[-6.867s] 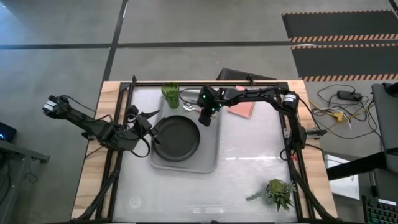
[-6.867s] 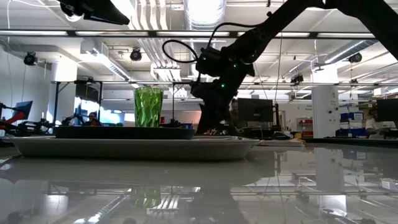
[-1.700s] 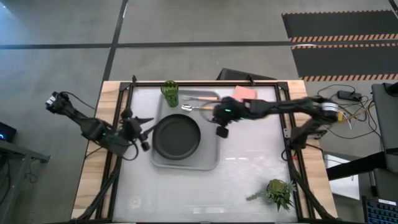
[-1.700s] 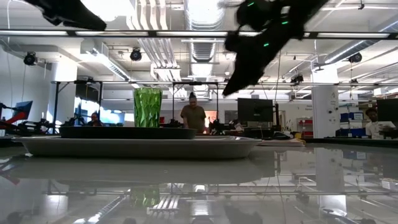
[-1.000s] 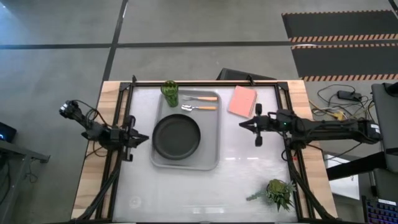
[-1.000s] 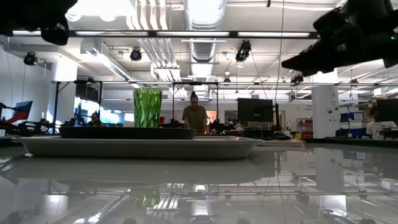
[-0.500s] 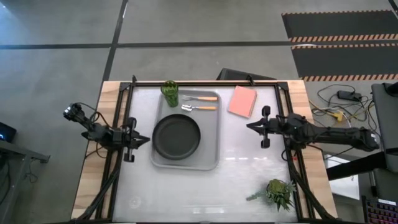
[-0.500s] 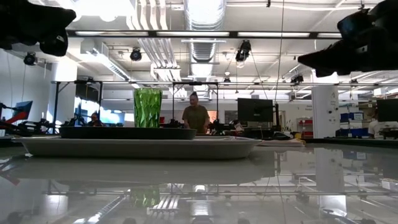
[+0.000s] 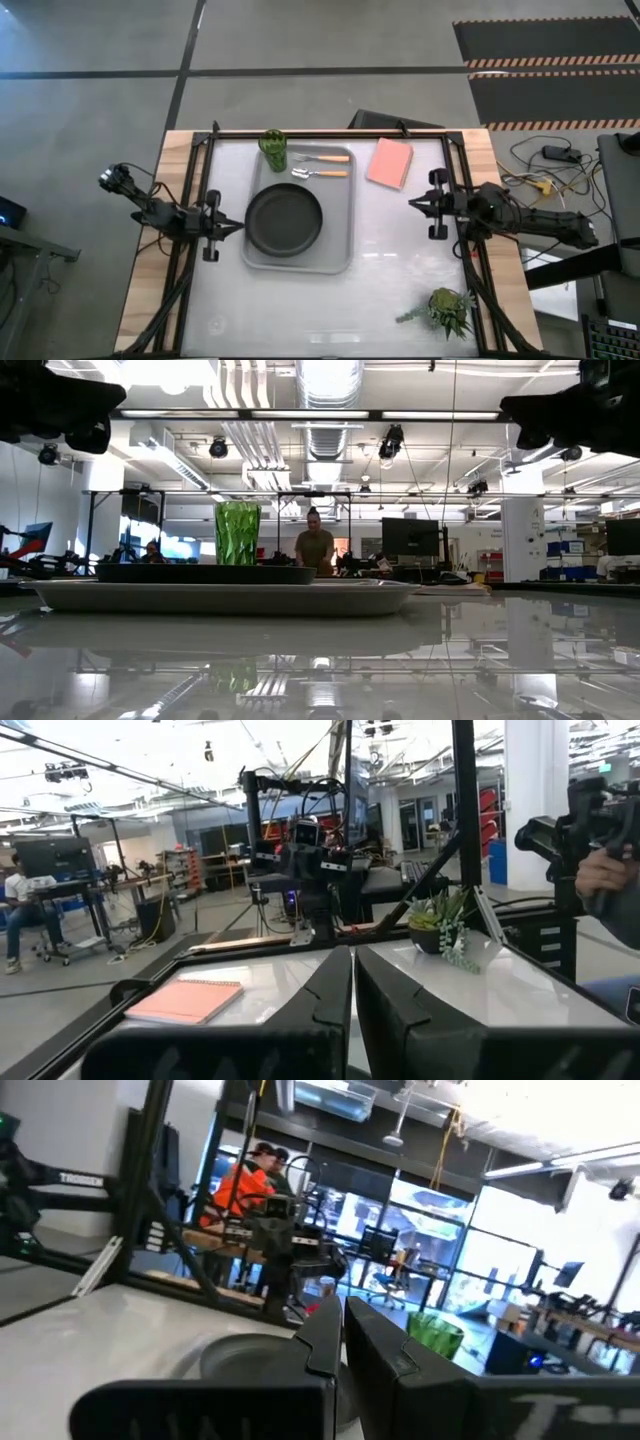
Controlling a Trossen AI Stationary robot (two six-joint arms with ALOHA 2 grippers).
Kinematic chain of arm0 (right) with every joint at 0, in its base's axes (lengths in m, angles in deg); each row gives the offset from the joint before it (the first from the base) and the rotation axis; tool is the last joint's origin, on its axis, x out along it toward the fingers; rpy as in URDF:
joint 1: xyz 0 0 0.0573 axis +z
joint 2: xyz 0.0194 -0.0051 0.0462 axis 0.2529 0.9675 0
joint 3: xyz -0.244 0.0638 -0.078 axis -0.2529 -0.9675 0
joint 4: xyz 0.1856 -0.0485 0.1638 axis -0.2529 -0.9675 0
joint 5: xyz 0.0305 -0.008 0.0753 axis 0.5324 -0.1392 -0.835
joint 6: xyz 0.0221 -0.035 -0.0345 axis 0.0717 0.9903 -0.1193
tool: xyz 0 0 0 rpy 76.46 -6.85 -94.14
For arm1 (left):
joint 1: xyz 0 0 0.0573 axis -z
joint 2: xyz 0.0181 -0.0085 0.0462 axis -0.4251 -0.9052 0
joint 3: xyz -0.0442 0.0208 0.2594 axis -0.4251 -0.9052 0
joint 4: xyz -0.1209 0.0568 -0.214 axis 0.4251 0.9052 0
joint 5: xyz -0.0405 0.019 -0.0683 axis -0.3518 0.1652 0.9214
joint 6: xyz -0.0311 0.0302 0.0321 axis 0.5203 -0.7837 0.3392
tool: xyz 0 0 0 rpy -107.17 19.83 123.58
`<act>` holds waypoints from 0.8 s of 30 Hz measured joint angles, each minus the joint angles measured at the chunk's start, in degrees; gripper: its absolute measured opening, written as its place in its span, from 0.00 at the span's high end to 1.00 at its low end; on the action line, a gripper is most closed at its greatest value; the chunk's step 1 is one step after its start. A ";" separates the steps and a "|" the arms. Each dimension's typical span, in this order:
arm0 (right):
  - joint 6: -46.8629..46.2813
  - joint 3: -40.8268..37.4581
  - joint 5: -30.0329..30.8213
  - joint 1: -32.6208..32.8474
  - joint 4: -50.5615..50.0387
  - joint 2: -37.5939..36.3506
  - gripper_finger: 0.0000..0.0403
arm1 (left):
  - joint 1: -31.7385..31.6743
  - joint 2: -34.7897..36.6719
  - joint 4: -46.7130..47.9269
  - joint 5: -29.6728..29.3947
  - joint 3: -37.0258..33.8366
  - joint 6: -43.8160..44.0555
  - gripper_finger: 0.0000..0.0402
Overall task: Pick and place plate/cup/fork/spoon on tray
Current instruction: Return to Home Position
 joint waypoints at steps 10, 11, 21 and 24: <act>-7.89 -0.02 -0.90 0.00 -0.16 -0.27 0.98 | 0.00 -2.10 -0.04 0.00 -0.06 -0.02 1.00; -9.00 -0.02 -0.91 0.00 -0.13 -0.27 0.98 | 0.00 -2.37 0.07 0.02 -0.06 -0.02 1.00; -13.07 -0.05 -0.90 0.00 -0.19 -0.27 0.98 | 0.00 -4.79 0.05 0.02 -0.11 -0.02 1.00; -13.07 -0.07 -0.90 0.00 -0.19 -0.27 0.98 | 0.00 -5.54 0.06 0.02 -0.11 -0.02 1.00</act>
